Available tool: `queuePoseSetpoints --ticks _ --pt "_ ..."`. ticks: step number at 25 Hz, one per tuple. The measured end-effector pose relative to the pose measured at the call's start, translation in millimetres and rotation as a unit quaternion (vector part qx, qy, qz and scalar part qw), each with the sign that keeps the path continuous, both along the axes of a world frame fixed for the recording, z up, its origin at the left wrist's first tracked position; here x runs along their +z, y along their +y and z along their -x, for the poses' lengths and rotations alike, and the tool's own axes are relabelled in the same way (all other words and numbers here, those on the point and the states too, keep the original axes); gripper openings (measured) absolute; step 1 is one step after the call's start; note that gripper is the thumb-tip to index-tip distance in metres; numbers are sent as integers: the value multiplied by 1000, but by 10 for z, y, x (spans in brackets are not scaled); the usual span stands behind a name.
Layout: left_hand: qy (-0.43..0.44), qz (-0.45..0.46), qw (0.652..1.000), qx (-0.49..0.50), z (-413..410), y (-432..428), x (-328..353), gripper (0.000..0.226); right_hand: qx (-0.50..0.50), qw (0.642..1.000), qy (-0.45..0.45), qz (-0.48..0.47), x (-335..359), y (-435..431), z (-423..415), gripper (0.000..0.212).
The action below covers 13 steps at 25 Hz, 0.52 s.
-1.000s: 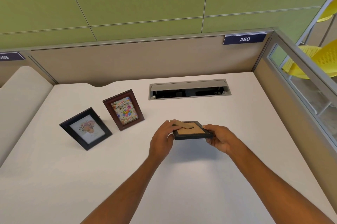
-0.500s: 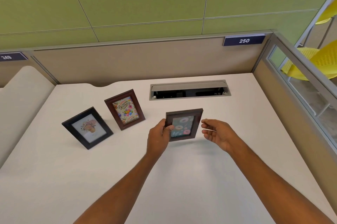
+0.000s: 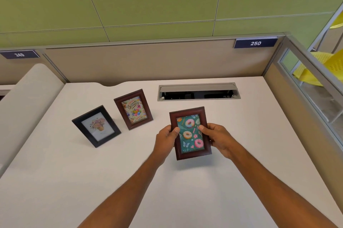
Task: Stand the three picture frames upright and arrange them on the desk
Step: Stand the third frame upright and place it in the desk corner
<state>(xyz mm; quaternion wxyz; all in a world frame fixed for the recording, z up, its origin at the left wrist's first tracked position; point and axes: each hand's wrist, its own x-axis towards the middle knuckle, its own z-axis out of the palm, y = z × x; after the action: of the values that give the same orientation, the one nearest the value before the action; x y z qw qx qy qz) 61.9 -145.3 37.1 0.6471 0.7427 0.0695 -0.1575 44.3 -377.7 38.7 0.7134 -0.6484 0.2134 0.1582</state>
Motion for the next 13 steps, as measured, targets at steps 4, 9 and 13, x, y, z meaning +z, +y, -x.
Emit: queuePoseSetpoints --ticks 4,9,13 --pt "18 -11 1000 0 27 105 0 32 -9 1000 11 -10 -14 131 11 29" --pt "1 -60 998 19 101 317 20 34 0 1000 20 -17 -45 290 -5 30" --pt "46 1 998 34 114 474 22 32 22 1000 16 -8 -67 456 -60 30"
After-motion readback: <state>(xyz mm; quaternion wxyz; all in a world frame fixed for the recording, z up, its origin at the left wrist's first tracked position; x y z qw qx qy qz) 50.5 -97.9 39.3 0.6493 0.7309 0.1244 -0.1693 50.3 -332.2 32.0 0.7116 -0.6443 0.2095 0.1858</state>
